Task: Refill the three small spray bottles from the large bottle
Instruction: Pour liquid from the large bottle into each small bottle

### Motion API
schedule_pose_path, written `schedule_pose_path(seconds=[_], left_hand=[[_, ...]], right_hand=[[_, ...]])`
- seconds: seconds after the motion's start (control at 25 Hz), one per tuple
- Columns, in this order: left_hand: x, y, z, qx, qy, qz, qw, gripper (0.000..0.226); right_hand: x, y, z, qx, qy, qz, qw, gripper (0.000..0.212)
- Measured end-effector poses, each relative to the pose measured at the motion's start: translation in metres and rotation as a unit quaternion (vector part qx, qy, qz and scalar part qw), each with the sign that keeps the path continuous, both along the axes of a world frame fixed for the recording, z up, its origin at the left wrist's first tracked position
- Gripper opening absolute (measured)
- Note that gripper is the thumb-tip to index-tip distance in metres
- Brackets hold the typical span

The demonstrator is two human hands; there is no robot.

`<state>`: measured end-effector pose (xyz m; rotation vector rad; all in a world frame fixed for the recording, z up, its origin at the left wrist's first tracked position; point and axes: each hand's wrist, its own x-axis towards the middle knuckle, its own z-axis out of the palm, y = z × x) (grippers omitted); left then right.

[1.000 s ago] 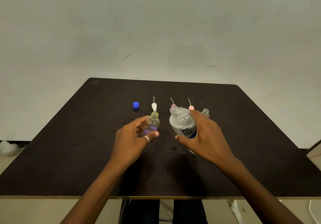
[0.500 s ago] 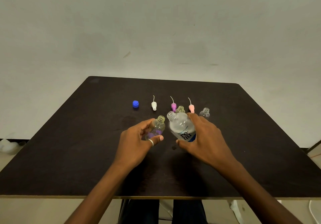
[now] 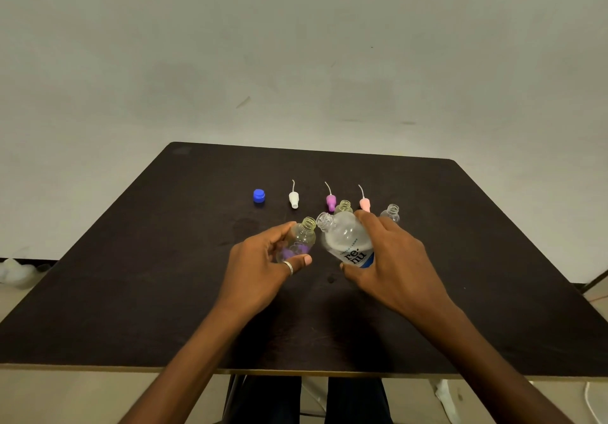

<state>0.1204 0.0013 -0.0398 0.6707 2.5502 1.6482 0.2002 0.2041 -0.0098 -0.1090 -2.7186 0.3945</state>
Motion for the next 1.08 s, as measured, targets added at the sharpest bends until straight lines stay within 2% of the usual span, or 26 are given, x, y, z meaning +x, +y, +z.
schedule_pose_path(seconds=[1.08], left_hand=[[-0.0030,-0.0017,-0.0028,-0.033,0.001,-0.018,0.999,0.068]], right_hand=[[0.0006,0.0067,0.0068,0.086,-0.011,-0.010,0.996,0.082]])
